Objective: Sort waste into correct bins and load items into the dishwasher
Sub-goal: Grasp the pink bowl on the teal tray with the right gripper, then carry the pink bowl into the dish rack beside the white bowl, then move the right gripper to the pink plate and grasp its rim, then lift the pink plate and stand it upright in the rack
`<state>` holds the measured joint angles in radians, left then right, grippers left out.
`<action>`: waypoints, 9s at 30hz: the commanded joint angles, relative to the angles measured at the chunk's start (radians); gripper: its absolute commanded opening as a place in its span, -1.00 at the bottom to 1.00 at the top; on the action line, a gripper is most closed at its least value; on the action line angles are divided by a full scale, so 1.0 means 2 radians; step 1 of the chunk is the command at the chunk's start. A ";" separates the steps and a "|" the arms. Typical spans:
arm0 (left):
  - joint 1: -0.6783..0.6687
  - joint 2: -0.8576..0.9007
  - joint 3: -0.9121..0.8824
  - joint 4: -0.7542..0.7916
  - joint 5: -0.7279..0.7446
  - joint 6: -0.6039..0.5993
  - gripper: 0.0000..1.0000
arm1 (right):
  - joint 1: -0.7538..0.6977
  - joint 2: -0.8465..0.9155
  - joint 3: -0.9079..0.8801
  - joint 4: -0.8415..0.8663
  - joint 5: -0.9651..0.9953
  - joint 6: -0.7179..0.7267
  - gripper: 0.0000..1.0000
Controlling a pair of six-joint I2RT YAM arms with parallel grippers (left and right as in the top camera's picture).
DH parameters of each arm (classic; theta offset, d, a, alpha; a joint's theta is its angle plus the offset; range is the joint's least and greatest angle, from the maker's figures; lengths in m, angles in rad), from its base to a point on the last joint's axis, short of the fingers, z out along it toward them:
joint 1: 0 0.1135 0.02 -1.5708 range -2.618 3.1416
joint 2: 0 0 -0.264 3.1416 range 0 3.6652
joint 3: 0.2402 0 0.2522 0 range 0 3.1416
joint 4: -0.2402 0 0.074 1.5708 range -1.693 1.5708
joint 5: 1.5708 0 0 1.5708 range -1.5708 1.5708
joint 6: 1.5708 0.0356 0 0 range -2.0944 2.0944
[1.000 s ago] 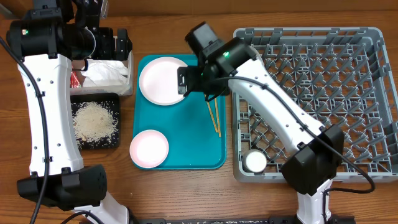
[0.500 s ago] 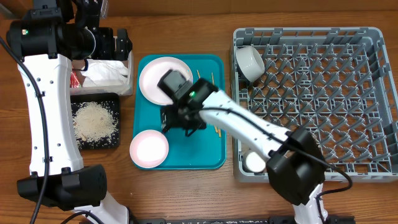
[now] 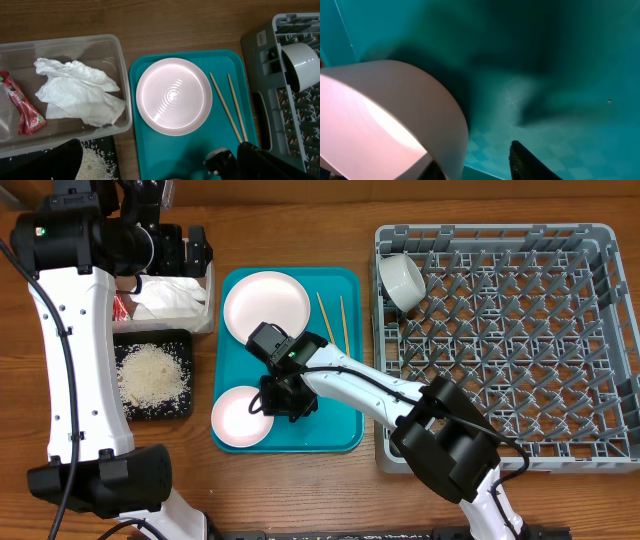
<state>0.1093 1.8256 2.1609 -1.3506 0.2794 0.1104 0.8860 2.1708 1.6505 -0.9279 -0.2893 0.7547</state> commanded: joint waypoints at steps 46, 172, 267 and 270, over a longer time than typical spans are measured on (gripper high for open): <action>0.001 -0.003 0.003 0.000 -0.001 0.003 1.00 | -0.019 -0.214 0.000 -0.383 0.647 0.300 -0.92; 0.001 -0.003 0.003 0.000 -0.001 0.003 0.99 | -0.056 -0.147 0.018 -0.308 0.495 -0.028 1.00; 0.001 -0.003 0.004 0.000 -0.001 0.003 0.99 | -0.208 -0.157 -0.047 -0.120 0.743 -0.064 -0.87; 0.001 -0.003 0.003 0.000 -0.001 0.003 1.00 | -0.208 -0.157 -0.047 -0.113 0.704 -0.064 0.24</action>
<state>0.1093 1.8256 2.1605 -1.3502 0.2790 0.1104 0.4694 1.8656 1.5612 -1.1725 1.2434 0.6250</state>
